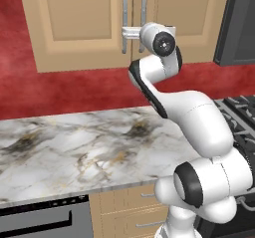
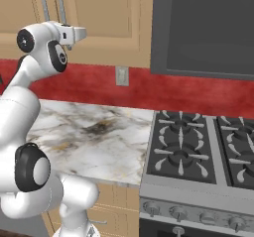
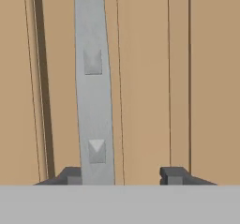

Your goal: Move the condiment bottle and mustard from the cabinet to the dining counter.

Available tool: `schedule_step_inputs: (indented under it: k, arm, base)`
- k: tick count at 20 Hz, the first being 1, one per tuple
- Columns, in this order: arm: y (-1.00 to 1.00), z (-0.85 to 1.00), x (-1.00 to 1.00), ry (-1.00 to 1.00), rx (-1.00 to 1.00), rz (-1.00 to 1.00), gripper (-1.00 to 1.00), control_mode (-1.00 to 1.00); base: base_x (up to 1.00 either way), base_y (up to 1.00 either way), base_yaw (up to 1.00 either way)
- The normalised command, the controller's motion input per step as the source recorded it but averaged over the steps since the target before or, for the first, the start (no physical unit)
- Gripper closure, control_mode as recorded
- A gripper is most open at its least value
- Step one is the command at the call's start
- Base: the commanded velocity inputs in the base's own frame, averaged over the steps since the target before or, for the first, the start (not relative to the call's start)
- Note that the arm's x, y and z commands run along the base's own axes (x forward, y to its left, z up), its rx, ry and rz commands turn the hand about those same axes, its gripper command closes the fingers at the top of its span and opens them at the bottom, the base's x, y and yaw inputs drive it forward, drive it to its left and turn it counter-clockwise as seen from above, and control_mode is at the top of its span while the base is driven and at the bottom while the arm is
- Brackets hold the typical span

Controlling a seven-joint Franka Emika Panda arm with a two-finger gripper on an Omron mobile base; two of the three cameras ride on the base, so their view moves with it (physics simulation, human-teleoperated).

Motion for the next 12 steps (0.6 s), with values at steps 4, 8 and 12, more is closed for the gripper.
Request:
schedule_step_inputs:
  k: [4,8,12]
  arm:
    - [0.0,0.0,0.0,0.0,0.0,0.0,1.0,-1.0]
    - [0.0,0.0,-0.01,0.0,0.0,0.0,1.0,-1.0]
    - [0.0,0.0,-0.28,0.0,0.0,0.01,1.0,-1.0]
  base:
    - [0.0,0.0,0.0]
    - [0.0,0.0,0.0]
    - [0.0,0.0,0.0]
